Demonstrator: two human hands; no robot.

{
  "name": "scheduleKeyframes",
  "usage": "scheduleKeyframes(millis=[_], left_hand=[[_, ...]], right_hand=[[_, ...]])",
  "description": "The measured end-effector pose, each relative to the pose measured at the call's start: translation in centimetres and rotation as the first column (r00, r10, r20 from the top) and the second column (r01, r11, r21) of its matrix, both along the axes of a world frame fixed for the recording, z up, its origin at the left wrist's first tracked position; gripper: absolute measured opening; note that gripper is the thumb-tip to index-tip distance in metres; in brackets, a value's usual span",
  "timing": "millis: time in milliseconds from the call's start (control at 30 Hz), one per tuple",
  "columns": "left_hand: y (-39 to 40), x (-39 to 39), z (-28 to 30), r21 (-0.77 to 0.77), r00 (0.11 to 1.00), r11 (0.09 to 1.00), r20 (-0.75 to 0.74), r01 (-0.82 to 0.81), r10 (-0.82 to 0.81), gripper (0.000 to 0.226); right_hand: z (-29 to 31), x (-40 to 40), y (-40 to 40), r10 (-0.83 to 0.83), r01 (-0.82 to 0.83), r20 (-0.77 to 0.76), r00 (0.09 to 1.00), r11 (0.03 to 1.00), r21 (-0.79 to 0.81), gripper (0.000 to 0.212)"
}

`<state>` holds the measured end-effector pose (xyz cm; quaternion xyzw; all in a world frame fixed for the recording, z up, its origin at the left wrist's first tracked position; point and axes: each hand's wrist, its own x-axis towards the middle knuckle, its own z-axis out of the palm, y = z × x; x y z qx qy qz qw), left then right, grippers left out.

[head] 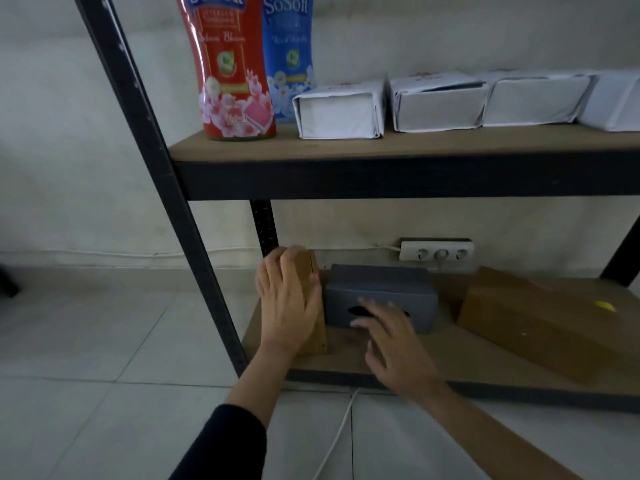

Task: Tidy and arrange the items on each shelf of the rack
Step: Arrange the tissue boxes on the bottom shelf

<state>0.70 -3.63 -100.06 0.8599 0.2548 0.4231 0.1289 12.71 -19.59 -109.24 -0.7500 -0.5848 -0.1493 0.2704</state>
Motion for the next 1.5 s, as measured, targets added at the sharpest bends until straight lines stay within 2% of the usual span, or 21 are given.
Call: scheduleKeyframes(millis=[33, 100, 167, 267, 333, 400, 433, 500, 567, 633, 800, 867, 900, 1067, 1167, 1267, 1333, 1400, 1500], left_hand=[[0.3, 0.5, -0.9, -0.131, 0.99, 0.988, -0.127, -0.079, 0.062, 0.062], [0.3, 1.7, -2.4, -0.4, 0.928, 0.879, -0.354, -0.259, 0.112, 0.092], [0.4, 2.7, -3.9, -0.545, 0.882, 0.756, -0.463, -0.362, 0.09, 0.114], [0.8, 3.6, -5.8, -0.616, 0.835, 0.644, -0.546, -0.455, 0.068, 0.124], [0.9, 4.0, -6.4, -0.576, 0.803, 0.646, -0.588, -0.501, 0.099, 0.116], [1.0, 4.2, -6.4, -0.563, 0.802, 0.641, -0.58, -0.521, 0.143, 0.104], [1.1, 4.2, -6.3, -0.604, 0.814, 0.597, -0.561, -0.528, 0.152, 0.1], [1.7, 4.6, -6.6, -0.754, 0.866, 0.433, -0.472, -0.494, 0.165, 0.091], [2.4, 5.1, -7.2, -0.9, 0.927, 0.248, -0.313, -0.36, 0.207, 0.087], [2.3, 5.5, -7.6, -0.957, 0.943, 0.14, -0.211, -0.253, 0.257, 0.092], [1.0, 6.3, -9.2, -0.956, 0.95, 0.056, -0.277, -0.287, 0.143, 0.093], [0.8, 6.3, -9.2, -0.936, 0.936, 0.07, -0.339, -0.346, 0.093, 0.089], [0.7, 6.3, -9.2, -0.922, 0.928, 0.105, -0.367, -0.373, 0.067, 0.087], [0.1, 5.6, -11.0, -0.837, 0.908, 0.391, -0.419, -0.382, -0.009, 0.069], [-2.0, 5.4, -12.6, -0.722, 0.828, 0.543, -0.554, -0.429, -0.084, 0.067], [-4.5, 5.4, -12.1, -0.731, 0.819, 0.499, -0.57, -0.465, -0.072, 0.088], [-5.6, 5.7, -11.4, -0.702, 0.768, 0.509, -0.63, -0.498, -0.118, 0.096], [-6.2, 6.0, -11.5, -0.653, 0.698, 0.544, -0.698, -0.527, -0.16, 0.099], [-6.8, 6.2, -12.1, -0.583, 0.622, 0.613, -0.762, -0.534, -0.183, 0.101]], right_hand=[[-2.0, -0.2, -0.2, -0.002, -0.003, -0.046, 0.999, 0.995, -0.097, 0.044], [-5.2, -0.3, -0.5, -0.045, 0.003, -0.164, 0.985, 0.969, -0.246, 0.049], [-7.2, -0.4, -1.0, -0.076, 0.008, -0.18, 0.981, 0.935, -0.355, 0.056], [-8.7, 0.0, -1.5, -0.087, 0.011, -0.142, 0.986, 0.884, -0.467, 0.062], [-9.1, 0.4, -1.4, -0.095, 0.019, -0.129, 0.987, 0.87, -0.493, 0.066], [-9.5, 0.5, -1.4, -0.099, 0.033, -0.105, 0.99, 0.865, -0.501, 0.07], [-9.6, 0.5, -1.4, -0.097, 0.037, -0.092, 0.991, 0.862, -0.506, 0.071], [-10.0, 0.4, -1.5, -0.093, 0.045, -0.065, 0.994, 0.852, -0.522, 0.074], [-10.3, 0.4, -1.6, -0.104, 0.063, -0.052, 0.993, 0.86, -0.506, 0.074], [-10.7, 0.3, -1.6, -0.114, 0.073, -0.054, 0.992, 0.867, -0.493, 0.074], [-10.8, 0.2, -1.9, -0.106, 0.065, -0.063, 0.992, 0.887, -0.457, 0.075], [-10.5, 0.3, -2.0, -0.085, 0.041, -0.075, 0.994, 0.888, -0.459, 0.073], [-10.3, 0.3, -2.1, -0.078, 0.031, -0.085, 0.993, 0.887, -0.462, 0.072], [-9.2, 0.7, -1.7, -0.054, -0.019, -0.168, 0.984, 0.913, -0.408, 0.059], [-7.7, 2.1, -1.2, -0.111, 0.057, -0.187, 0.976, 0.96, -0.273, 0.042], [-5.3, 4.4, -0.5, -0.249, 0.242, -0.112, 0.962, 0.967, -0.077, 0.047], [-3.3, 6.2, 0.4, -0.354, 0.354, -0.066, 0.933, 0.935, -0.006, 0.051], [-2.0, 8.2, 1.5, -0.426, 0.426, 0.004, 0.905, 0.902, -0.067, 0.056], [-0.8, 10.7, 2.7, -0.467, 0.472, 0.1, 0.878, 0.817, -0.33, 0.071]])
